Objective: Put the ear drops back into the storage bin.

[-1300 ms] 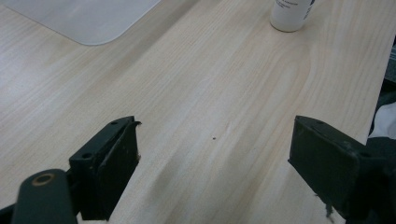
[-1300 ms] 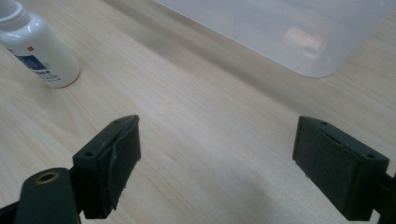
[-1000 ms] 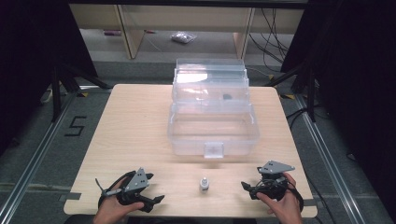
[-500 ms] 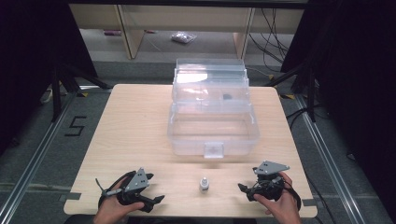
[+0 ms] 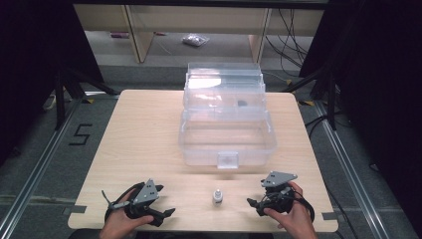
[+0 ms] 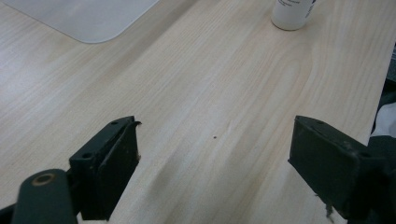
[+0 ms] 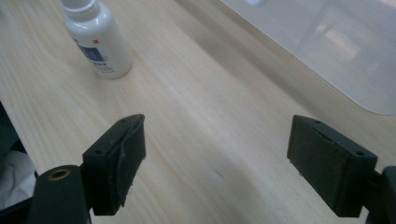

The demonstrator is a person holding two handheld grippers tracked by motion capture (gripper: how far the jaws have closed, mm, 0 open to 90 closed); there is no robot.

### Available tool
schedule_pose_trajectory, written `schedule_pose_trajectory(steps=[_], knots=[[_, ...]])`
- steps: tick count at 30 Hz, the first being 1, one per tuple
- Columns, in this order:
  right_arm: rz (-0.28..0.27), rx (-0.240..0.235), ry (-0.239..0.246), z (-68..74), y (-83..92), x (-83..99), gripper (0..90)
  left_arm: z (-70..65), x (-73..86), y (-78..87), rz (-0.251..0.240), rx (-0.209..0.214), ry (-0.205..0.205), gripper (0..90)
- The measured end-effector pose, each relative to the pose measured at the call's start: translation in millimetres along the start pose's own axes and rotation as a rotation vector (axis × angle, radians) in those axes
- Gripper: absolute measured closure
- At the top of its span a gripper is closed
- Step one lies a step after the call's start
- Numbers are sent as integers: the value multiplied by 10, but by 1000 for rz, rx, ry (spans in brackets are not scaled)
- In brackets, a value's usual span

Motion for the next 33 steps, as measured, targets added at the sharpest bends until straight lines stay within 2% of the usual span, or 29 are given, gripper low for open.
schedule_pose_trajectory(steps=[1, 2, 6, 7, 8, 12, 15, 18, 22, 23, 24, 25, 26, 27, 29, 31, 33], knots=[[13, -12, 6, 14, 6, -9, 204, 0, 0, -1, -2, -1, -1, 151], [-5, -9, 22, 19, -16, -29, 204, -12, -3, -6, -8, 2, 13, 151], [11, -20, 32, 73, -34, -62, 208, -19, 5, -11, -5, -1, 30, 151], [31, -39, 48, 116, -46, -83, 211, -9, 3, -7, -5, 0, 17, 151], [20, -37, 71, 120, -70, -106, 211, -8, 3, -6, -4, 4, 19, 151], [41, -59, 93, 183, -95, -144, 218, -6, 7, -10, -7, 3, 20, 151], [55, -75, 134, 252, -125, -175, 227, -5, 4, -10, -9, 1, 21, 151], [78, -89, 135, 282, -121, -179, 228, 4, 13, -7, 3, -4, 13, 151], [89, -94, 139, 344, -146, -209, 231, -3, 4, -6, -9, -1, 21, 151], [113, -98, 146, 381, -164, -233, 234, -2, 5, -6, -10, 0, 24, 151], [113, -98, 146, 381, -164, -233, 234, -2, 5, -6, -10, 0, 24, 151], [121, -117, 188, 405, -203, -271, 240, -1, 4, -4, -11, -2, 20, 151], [121, -117, 188, 405, -203, -271, 240, -1, 4, -4, -11, -2, 20, 151], [128, -129, 217, 445, -240, -296, 250, -2, 3, -4, -13, -2, 21, 151], [128, -134, 233, 457, -257, -309, 252, -4, 5, -4, -9, 0, 23, 151], [152, -149, 243, 489, -265, -325, 260, -4, 4, -6, -11, -1, 22, 151], [160, -143, 254, 507, -301, -355, 266, -3, 4, -6, -10, -1, 22, 151]])
Point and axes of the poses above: each handheld gripper's, and its own axes: y roughly backward along the jaws, x roughly out of its underside, z roughly to its left, the point moved 7 cm from there along -y, roughly forward along the jaws, and after that the axes turned 6 degrees about -z, right-handed, at the moved point
